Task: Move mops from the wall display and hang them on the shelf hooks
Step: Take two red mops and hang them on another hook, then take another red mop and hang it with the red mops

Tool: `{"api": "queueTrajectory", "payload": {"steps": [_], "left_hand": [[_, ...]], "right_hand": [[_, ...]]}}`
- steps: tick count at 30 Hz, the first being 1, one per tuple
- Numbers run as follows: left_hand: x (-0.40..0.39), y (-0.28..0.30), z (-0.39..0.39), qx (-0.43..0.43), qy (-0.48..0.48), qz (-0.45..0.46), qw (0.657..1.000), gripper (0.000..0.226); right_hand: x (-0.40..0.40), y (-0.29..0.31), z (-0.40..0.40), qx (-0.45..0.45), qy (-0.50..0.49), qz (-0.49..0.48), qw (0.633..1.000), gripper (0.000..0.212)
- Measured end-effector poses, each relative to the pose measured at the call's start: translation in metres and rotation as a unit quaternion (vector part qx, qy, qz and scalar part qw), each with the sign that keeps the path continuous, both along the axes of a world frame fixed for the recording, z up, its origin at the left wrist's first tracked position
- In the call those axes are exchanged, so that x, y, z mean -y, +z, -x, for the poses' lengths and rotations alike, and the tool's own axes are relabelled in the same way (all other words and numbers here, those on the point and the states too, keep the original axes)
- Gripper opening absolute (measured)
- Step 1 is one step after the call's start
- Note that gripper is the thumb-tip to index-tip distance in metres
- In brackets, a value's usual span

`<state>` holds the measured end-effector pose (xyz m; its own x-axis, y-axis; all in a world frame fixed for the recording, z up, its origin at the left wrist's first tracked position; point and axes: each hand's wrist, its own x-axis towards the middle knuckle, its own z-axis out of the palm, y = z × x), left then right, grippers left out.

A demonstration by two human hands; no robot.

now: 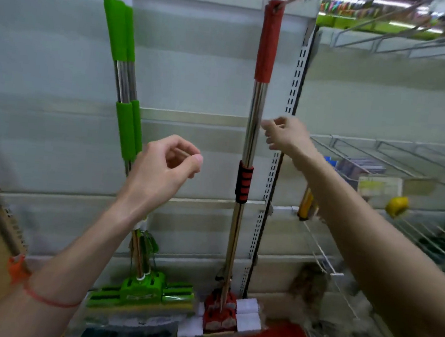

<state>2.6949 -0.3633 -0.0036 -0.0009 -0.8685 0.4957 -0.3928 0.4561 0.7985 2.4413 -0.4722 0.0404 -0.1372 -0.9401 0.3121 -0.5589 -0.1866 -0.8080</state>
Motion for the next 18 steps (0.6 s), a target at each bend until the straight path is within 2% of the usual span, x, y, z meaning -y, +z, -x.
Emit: {"api": "queueTrajectory", "payload": {"steps": [3, 6, 12, 18], "left_hand": [[0.0, -0.002, 0.015, -0.014, -0.067, -0.006, 0.998, 0.015], [-0.005, -0.002, 0.051, -0.041, -0.139, -0.011, 0.989, 0.011], [-0.046, -0.003, 0.175, -0.067, -0.294, -0.021, 0.953, 0.017], [-0.101, -0.008, 0.332, -0.059, -0.427, -0.005, 0.902, 0.014]], "right_hand": [[-0.051, -0.007, 0.016, 0.035, -0.01, 0.003, 0.999, 0.017], [-0.111, -0.013, 0.042, 0.046, -0.033, 0.015, 0.998, 0.017], [-0.236, -0.019, 0.123, 0.085, -0.11, 0.024, 0.99, 0.012], [-0.347, -0.035, 0.239, 0.092, -0.21, 0.041, 0.972, 0.028]]}}
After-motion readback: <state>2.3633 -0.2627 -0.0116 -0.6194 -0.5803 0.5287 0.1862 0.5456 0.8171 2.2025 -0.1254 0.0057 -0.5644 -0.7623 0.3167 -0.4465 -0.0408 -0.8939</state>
